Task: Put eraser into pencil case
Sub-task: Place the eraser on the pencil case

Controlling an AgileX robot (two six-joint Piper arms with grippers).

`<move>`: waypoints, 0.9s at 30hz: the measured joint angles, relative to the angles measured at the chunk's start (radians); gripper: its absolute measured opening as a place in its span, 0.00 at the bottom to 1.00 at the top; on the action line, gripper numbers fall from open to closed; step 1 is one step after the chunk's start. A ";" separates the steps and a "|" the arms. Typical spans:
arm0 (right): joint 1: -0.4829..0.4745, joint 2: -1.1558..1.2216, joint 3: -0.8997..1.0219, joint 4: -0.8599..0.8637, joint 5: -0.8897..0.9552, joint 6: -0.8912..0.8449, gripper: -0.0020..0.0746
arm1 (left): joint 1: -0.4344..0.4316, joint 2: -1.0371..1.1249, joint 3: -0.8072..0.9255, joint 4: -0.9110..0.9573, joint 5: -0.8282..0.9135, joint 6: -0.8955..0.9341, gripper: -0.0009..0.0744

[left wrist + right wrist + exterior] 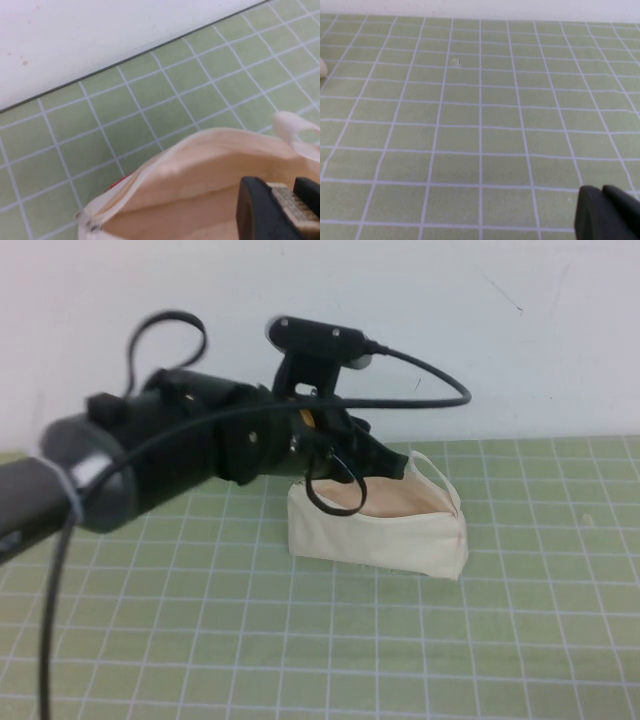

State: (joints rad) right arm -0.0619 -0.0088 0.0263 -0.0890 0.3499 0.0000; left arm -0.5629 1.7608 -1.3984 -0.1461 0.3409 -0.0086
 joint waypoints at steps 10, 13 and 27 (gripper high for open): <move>0.000 0.000 0.000 0.000 0.000 0.000 0.03 | 0.000 0.114 0.000 0.000 -0.071 -0.008 0.38; 0.000 0.000 0.000 0.000 0.000 0.000 0.03 | 0.000 0.119 0.000 0.000 -0.091 -0.011 0.54; 0.000 0.000 0.000 0.000 0.000 0.000 0.03 | 0.039 -0.254 0.088 0.089 0.025 -0.025 0.05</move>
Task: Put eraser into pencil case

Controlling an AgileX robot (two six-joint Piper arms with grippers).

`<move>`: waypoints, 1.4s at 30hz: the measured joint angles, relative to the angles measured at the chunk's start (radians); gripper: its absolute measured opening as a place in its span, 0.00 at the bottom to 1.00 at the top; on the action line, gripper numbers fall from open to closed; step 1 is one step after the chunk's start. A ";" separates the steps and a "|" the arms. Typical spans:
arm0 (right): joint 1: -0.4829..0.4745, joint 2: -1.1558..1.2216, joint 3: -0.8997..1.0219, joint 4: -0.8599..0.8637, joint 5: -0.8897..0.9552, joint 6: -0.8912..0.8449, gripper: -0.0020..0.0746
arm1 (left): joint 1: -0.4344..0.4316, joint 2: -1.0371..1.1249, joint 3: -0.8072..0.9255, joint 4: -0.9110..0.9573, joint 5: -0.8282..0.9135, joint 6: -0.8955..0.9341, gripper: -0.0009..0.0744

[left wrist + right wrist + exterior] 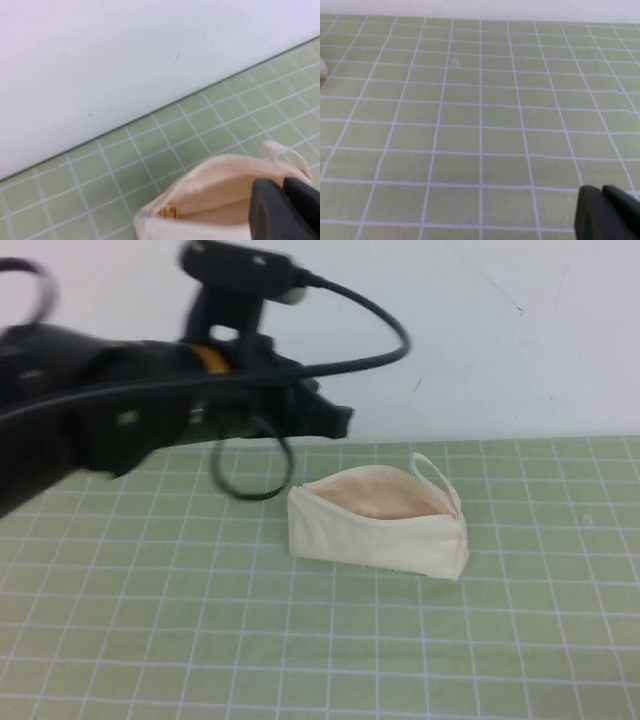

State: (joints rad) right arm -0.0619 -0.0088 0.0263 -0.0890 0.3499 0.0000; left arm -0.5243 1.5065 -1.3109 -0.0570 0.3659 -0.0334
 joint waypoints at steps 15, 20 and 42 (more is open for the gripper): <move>0.000 0.000 0.000 0.000 0.000 0.000 0.03 | 0.000 -0.656 0.469 0.067 0.069 -0.022 0.01; 0.000 0.000 0.000 0.000 0.000 0.000 0.03 | 0.000 -0.769 0.489 0.145 0.269 -0.050 0.01; 0.000 0.000 0.000 0.000 0.000 0.000 0.03 | 0.426 -1.450 1.209 0.057 -0.194 0.009 0.01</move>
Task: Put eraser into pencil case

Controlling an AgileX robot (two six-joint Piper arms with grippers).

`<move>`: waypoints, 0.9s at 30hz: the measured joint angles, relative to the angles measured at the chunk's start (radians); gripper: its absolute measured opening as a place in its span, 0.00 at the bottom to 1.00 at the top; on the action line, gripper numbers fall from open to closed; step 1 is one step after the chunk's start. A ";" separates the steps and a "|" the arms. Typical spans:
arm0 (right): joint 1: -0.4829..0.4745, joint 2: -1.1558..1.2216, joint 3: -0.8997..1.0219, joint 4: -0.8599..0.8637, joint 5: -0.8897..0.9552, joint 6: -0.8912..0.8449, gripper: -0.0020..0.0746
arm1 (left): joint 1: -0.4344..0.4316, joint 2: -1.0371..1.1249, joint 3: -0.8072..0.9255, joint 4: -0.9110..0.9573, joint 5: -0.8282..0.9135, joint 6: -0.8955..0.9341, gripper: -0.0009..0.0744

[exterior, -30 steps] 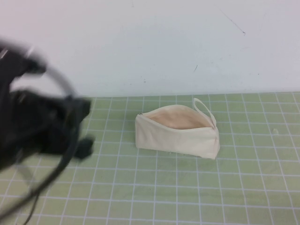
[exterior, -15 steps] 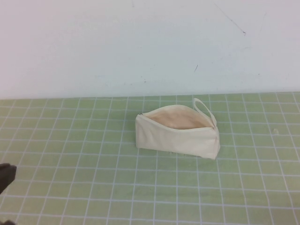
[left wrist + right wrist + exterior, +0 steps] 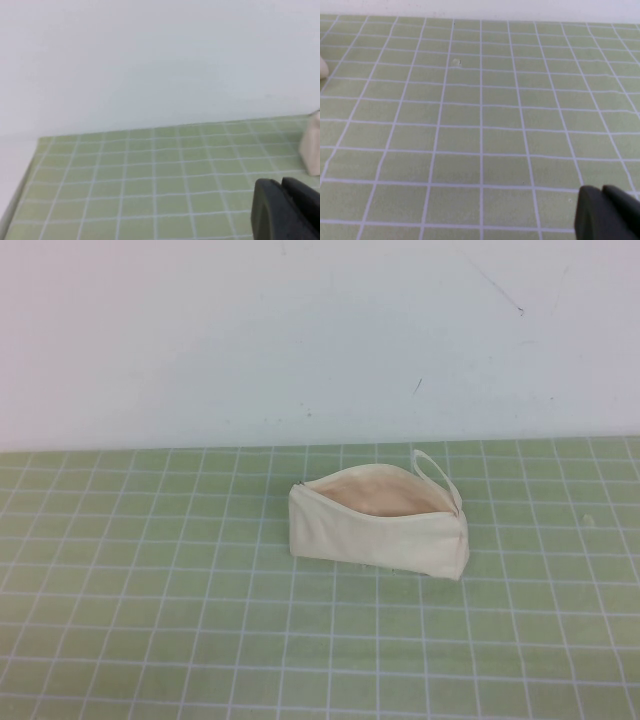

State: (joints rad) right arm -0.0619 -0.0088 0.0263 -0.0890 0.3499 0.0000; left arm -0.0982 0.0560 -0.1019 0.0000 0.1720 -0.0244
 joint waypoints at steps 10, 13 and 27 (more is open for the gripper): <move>0.000 0.000 0.000 0.000 0.000 0.000 0.03 | 0.094 -0.065 0.128 -0.019 -0.019 0.002 0.01; 0.000 0.000 0.000 0.000 0.000 0.000 0.03 | 0.100 -0.065 0.128 -0.022 0.021 0.019 0.01; 0.000 0.000 0.000 0.000 0.000 0.000 0.03 | 0.102 -0.065 0.127 -0.103 0.143 0.030 0.01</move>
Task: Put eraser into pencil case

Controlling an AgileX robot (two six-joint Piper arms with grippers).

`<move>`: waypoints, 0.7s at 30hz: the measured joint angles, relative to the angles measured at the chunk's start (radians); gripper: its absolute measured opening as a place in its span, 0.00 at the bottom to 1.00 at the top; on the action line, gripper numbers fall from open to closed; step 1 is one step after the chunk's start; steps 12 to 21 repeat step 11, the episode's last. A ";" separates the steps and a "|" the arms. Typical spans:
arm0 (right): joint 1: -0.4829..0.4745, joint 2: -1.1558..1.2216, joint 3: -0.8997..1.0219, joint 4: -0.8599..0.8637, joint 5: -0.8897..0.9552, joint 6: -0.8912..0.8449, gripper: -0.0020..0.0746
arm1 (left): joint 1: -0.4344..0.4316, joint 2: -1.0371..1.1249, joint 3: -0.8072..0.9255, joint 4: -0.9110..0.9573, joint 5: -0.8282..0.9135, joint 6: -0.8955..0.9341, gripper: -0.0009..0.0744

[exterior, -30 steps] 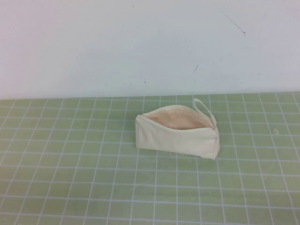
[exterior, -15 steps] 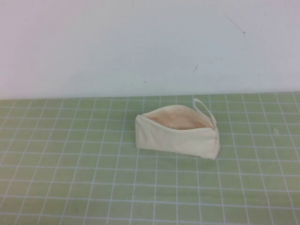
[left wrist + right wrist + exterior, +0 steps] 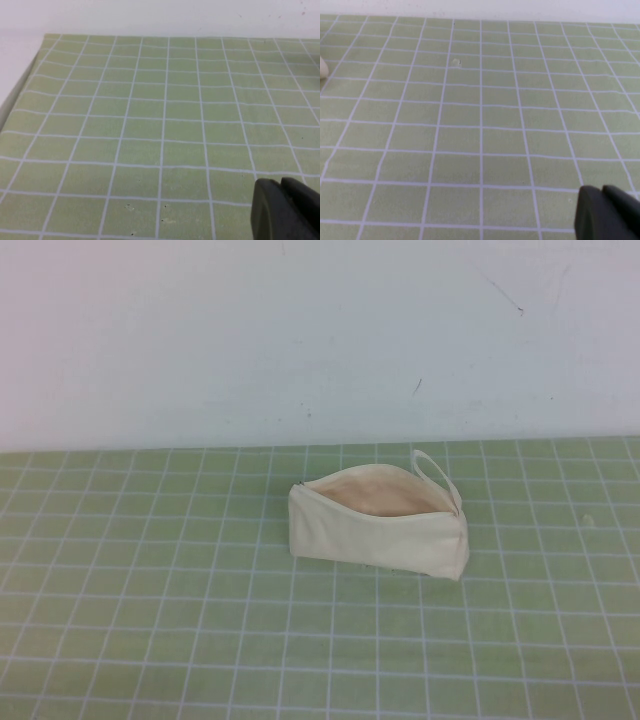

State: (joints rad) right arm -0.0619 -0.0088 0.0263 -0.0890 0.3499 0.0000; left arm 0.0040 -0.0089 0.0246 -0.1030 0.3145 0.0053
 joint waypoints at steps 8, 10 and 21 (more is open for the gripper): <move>0.000 0.000 0.000 0.000 0.000 0.000 0.03 | -0.002 0.000 0.000 -0.009 0.004 0.000 0.01; 0.000 0.000 0.000 0.000 0.000 0.000 0.02 | -0.002 0.000 0.000 -0.009 0.004 0.000 0.01; 0.000 0.000 0.000 0.000 0.000 0.000 0.03 | 0.000 0.000 0.000 -0.009 0.004 0.000 0.01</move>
